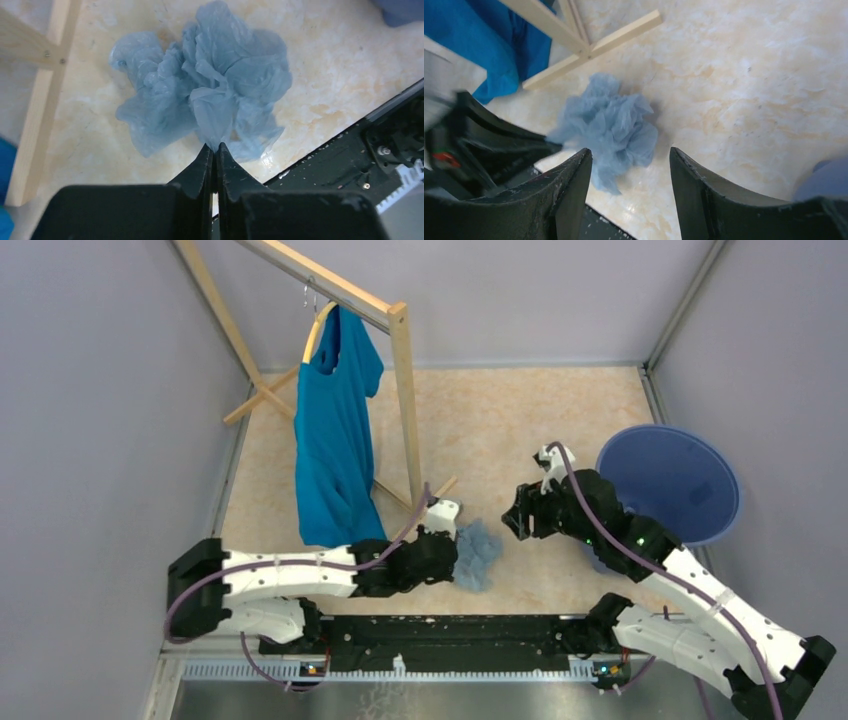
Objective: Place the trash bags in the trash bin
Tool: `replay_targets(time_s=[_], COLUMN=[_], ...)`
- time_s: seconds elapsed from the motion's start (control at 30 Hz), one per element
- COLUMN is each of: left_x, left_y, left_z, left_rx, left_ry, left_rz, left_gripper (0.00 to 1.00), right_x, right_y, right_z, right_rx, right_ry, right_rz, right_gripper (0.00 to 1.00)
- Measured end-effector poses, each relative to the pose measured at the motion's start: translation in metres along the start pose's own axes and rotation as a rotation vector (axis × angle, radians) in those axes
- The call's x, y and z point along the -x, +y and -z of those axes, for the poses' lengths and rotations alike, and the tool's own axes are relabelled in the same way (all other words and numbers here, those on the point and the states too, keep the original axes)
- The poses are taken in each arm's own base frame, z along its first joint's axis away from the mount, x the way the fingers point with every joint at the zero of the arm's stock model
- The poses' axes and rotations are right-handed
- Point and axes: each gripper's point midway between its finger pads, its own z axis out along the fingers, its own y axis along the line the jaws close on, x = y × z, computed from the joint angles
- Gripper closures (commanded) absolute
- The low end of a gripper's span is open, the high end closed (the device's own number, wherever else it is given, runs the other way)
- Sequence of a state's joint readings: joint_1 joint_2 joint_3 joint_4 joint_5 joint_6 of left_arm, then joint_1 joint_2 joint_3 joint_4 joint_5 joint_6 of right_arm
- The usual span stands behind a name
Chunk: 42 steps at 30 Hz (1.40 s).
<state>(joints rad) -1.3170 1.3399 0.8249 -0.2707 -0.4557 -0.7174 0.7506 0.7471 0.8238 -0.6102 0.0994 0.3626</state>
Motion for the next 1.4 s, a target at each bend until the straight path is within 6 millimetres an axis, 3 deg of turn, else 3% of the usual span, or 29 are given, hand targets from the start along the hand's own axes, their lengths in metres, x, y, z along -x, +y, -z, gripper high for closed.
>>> replay_targets(time_s=[0.07, 0.23, 0.53, 0.7, 0.97, 1.13, 1.2, 1.3, 1.33, 1.4], left_x=[0.01, 0.038, 0.073, 0.08, 0.088, 0.094, 0.094, 0.096, 0.097, 0.1], left_y=[0.007, 0.016, 0.009, 0.005, 0.002, 0.0, 0.0, 0.0, 0.001, 0.002], left_z=[0.016, 0.048, 0.075, 0.079, 0.088, 0.096, 0.098, 0.101, 0.103, 0.107], left_rx=[-0.025, -0.13, -0.247, -0.27, -0.306, -0.336, -0.339, -0.346, -0.349, -0.353], left_ry=[-0.055, -0.198, -0.33, -0.352, -0.375, -0.394, -0.395, -0.403, -0.408, -0.42], left_rz=[0.06, 0.233, 0.382, 0.394, 0.407, 0.419, 0.418, 0.42, 0.42, 0.416], left_gripper=[1.0, 1.0, 1.0, 1.0, 1.0, 1.0, 1.0, 1.0, 1.0, 1.0], right_x=[-0.01, -0.025, -0.068, -0.092, -0.079, -0.083, -0.084, -0.081, -0.081, -0.086], right_y=[0.009, 0.037, 0.093, 0.079, 0.067, 0.064, 0.059, 0.053, 0.052, 0.048], right_z=[-0.004, -0.012, -0.02, -0.037, -0.05, -0.06, -0.064, -0.066, -0.068, -0.07], right_rx=[0.052, 0.214, 0.403, 0.304, 0.198, 0.176, 0.143, 0.111, 0.108, 0.099], right_ry=[0.043, 0.129, 0.22, 0.248, 0.163, 0.158, 0.156, 0.128, 0.12, 0.119], right_rz=[0.007, 0.03, 0.041, -0.035, -0.108, -0.127, -0.131, -0.134, -0.129, -0.128], right_gripper=[0.41, 0.41, 0.39, 0.36, 0.35, 0.35, 0.44, 0.93, 1.0, 1.0])
